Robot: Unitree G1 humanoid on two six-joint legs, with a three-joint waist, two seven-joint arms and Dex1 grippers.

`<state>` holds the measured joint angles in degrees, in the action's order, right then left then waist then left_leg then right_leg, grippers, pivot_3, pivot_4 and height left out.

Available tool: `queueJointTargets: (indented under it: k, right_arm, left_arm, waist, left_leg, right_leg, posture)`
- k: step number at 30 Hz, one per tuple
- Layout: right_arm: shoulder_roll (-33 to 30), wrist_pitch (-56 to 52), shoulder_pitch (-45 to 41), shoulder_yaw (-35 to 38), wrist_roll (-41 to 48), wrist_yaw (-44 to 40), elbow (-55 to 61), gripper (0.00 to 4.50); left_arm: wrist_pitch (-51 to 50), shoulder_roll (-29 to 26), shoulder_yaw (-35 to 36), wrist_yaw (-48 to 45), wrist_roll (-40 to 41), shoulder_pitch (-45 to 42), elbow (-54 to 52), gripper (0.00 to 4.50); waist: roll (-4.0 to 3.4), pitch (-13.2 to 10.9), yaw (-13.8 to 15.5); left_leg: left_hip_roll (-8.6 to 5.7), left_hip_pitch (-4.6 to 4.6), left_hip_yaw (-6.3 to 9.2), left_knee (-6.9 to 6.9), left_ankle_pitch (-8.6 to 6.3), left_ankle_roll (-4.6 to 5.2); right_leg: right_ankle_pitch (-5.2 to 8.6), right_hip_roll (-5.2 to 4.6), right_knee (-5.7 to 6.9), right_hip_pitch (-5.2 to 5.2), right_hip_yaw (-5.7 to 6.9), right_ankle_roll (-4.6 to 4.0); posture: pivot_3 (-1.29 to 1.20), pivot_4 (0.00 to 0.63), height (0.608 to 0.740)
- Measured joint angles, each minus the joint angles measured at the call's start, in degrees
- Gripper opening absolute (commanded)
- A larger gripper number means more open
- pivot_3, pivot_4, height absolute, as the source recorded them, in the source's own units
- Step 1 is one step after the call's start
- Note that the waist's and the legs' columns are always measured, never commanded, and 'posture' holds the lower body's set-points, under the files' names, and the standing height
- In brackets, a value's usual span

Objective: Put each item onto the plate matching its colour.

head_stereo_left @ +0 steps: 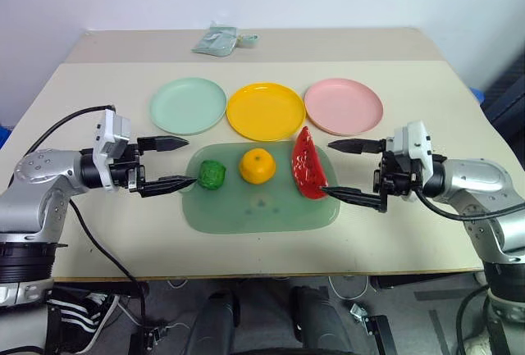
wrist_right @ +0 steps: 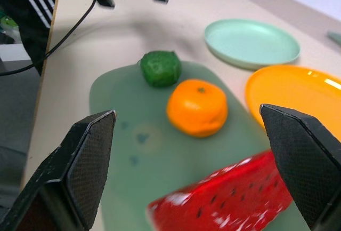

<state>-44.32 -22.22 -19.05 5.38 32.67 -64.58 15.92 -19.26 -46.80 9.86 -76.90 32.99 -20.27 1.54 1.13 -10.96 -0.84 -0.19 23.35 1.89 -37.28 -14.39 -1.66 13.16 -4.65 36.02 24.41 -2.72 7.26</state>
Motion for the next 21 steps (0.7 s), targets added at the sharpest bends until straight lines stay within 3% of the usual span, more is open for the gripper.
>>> queueJointTargets:
  k: [11, 21]
  right_arm:
    - [1.32, -0.06, -3.92, -2.96, -0.81, -0.15, -2.13, 4.42]
    - [7.30, -0.99, -11.94, -6.36, -3.58, 5.16, -4.72, 4.42]
  left_arm:
    - [0.63, -0.10, 3.42, 2.74, 0.85, 1.34, -0.51, 4.50]
    - [-0.12, -3.31, 5.23, 7.33, -0.51, 0.82, 1.46, 4.50]
  waist:
    - [0.00, 0.00, -0.03]
    - [-0.01, 0.00, 0.22]
  left_leg:
    - [0.00, 0.00, -0.01, -0.02, 0.00, 0.00]
    - [-0.01, 0.02, 0.01, -0.02, 0.00, 0.00]
  right_leg:
    - [0.00, -0.01, 0.00, 0.00, 0.00, 0.00]
    - [0.00, -0.02, 0.01, 0.01, 0.01, 0.01]
  posture:
    - [0.00, 0.150, 0.740]
    - [0.00, 0.150, 0.740]
